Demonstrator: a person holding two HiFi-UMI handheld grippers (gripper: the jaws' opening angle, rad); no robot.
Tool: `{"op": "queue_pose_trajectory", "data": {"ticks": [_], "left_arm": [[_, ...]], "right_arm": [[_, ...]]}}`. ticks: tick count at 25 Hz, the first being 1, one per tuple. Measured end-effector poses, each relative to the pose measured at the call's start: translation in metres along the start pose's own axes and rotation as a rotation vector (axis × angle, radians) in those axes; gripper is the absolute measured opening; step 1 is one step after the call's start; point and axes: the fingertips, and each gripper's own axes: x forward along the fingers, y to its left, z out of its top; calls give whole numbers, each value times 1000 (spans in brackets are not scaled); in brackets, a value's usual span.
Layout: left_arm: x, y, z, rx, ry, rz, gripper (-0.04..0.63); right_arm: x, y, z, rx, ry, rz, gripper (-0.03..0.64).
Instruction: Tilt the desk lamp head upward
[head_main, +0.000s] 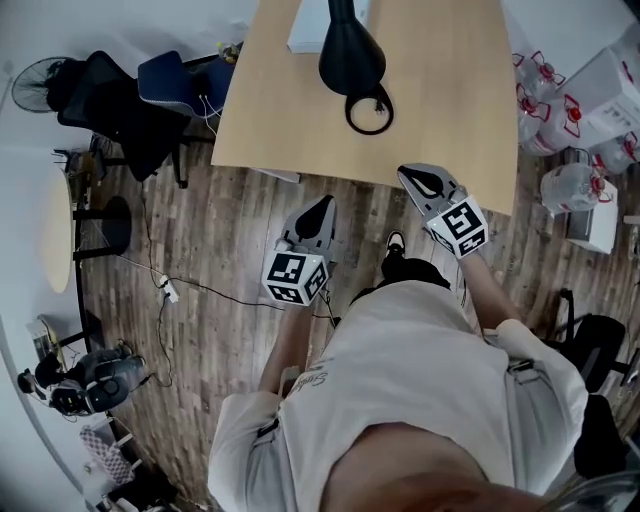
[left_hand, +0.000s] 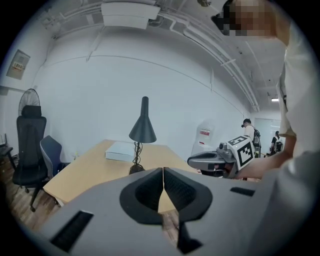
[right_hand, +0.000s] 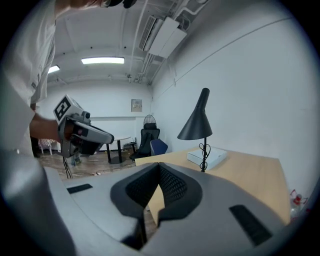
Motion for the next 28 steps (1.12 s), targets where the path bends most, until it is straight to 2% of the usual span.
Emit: {"op": "queue_pose_trajectory", "data": {"ticks": [2,6,11,15,21,24,28], "left_arm": [[8,5,-1,0,15,-11,17],[20,8,4,-3,22,-36,17],[35,29,16,-11,22,-68,17],[50,44,21,1,38,-137,17],[61,68,49,61,19,-247,17],[65,78,65,82,-6,-297,17],[72,93,66,91,-6,-352,17]], "right_arm": [[5,-10,-3,-9,20,-17,-5],[3,-23,-10,61,39,-33,-5],[12,-34,-15,78,78,-72,-5],[26,-43,-22,99,105,-136,-5],[42,-51,-18,182,94,-290,-5],[46,-48,-16,175,114,-329,-5],[54,-43,-24,184,144,-374,-5]]}}
